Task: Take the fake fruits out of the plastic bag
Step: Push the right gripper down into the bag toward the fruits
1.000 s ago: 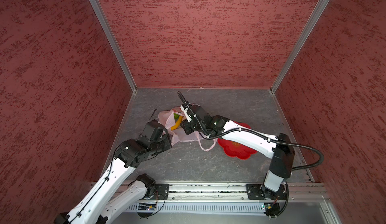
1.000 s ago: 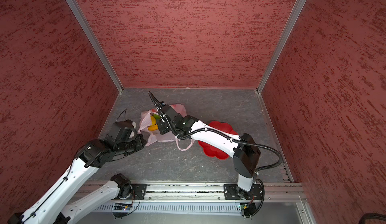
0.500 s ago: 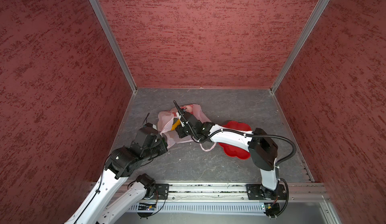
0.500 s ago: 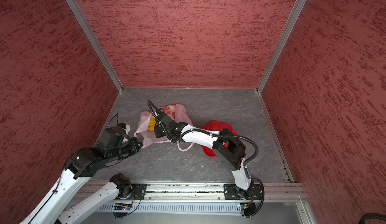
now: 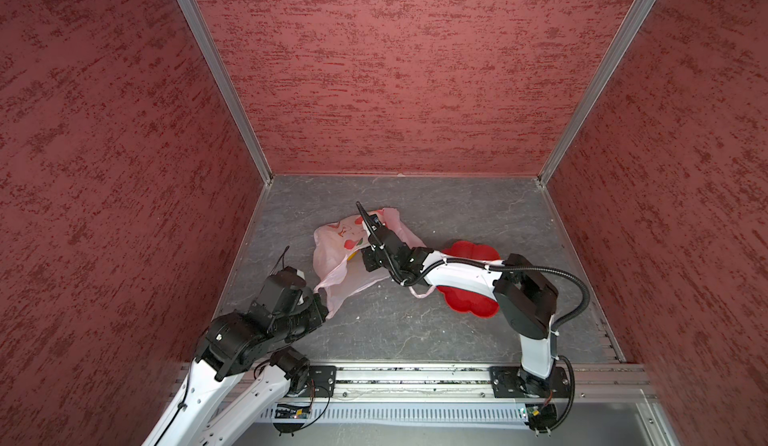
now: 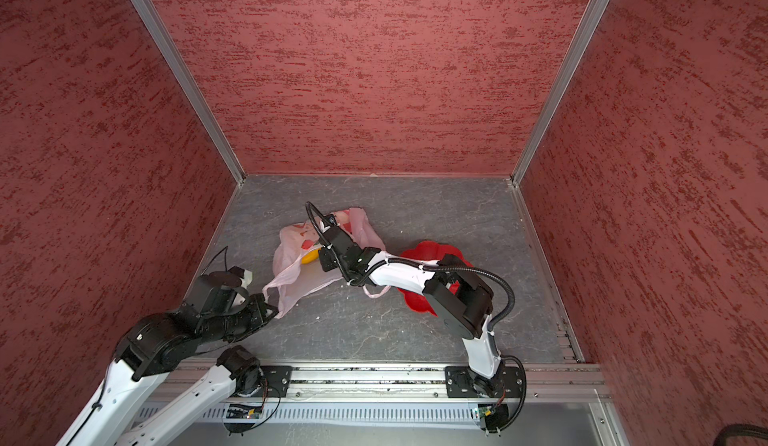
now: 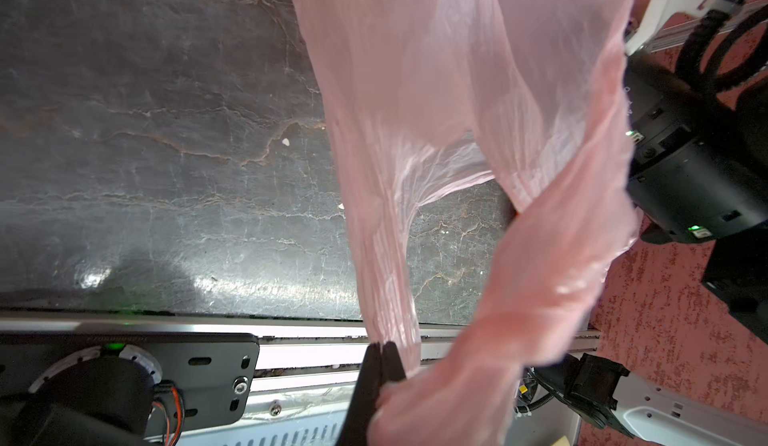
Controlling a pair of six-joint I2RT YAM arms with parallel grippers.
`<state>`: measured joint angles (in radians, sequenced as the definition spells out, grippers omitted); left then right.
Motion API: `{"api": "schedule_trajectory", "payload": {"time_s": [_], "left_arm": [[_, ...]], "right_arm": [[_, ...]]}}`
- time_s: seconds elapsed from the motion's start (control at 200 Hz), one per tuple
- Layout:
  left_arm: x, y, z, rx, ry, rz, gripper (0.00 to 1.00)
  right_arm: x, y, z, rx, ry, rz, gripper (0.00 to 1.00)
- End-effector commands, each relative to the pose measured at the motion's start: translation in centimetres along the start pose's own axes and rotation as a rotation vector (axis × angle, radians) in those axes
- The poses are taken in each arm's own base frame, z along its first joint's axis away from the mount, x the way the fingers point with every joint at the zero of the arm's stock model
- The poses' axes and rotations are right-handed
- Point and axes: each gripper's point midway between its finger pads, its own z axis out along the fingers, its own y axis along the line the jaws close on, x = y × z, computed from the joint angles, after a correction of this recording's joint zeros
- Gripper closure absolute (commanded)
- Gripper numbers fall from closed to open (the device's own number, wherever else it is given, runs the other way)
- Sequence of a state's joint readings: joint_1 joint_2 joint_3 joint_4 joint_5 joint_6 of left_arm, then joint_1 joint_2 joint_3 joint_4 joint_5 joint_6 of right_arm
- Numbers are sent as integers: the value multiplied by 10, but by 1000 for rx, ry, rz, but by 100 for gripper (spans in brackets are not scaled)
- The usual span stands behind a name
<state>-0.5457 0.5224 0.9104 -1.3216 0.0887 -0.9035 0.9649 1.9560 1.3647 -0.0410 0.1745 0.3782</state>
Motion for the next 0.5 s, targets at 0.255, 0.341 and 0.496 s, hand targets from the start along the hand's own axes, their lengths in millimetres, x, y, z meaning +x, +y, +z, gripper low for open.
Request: {"api": "schedule_trajectory", "payload": {"time_s": [0.255,0.341,0.496], "left_arm": [[-15,-21,7,32,-29,14,97],[-26,-32,9,34,-53,37,97],[-43,-49,5,41,-92,80,97]], "right_arm": [[-18,20,-54,-95,-117,-150,67],[-16,27,-69,-119,-135,-199,65],[-7,44,-86,-197,-139,-285,70]]}}
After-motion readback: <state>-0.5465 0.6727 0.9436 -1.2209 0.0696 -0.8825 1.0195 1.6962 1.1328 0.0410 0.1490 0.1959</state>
